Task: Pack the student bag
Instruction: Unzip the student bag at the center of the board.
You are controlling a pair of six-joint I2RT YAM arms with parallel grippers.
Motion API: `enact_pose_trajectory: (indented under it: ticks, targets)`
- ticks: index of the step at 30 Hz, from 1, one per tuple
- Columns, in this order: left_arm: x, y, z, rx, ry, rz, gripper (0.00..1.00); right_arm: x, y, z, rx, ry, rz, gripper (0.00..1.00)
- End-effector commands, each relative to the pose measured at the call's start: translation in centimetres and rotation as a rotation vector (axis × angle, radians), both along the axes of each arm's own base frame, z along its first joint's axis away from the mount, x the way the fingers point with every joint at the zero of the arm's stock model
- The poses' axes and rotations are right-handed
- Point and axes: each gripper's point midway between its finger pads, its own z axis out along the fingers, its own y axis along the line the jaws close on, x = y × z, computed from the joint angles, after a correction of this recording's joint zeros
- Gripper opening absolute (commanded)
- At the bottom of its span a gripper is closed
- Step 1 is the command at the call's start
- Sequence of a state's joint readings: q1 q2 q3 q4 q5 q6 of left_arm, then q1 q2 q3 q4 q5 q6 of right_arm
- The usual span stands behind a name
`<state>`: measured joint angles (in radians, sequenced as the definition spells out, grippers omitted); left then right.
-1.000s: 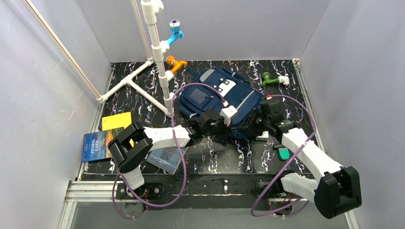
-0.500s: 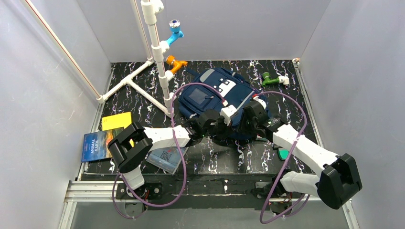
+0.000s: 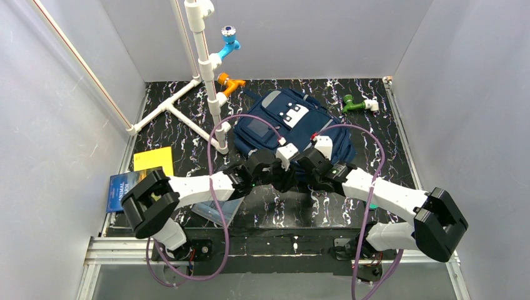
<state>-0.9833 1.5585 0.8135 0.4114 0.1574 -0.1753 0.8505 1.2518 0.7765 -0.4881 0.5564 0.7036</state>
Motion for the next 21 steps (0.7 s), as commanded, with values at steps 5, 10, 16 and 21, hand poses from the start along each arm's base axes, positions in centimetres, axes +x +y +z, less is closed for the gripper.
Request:
enact_pose_trajectory:
  ticks: [5, 10, 16, 21]
  targets:
    - [-0.6, 1.6, 2.7, -0.045, -0.046, 0.015, 0.51, 1.9, -3.2, 0.6, -0.116, -0.186, -0.117, 0.11]
    - [0.1, 1.3, 2.1, -0.031, -0.088, 0.018, 0.54, 2.0, -2.2, 2.5, -0.052, -0.238, -0.03, 0.01]
    - [1.9, 0.4, 1.9, -0.011, -0.204, 0.014, 0.59, 0.4, -0.6, 5.0, 0.096, -0.238, 0.085, 0.01]
    - [2.8, -1.3, 1.8, -0.001, -0.25, -0.032, 0.62, -0.9, 1.2, 5.7, 0.158, -0.191, 0.199, 0.01]
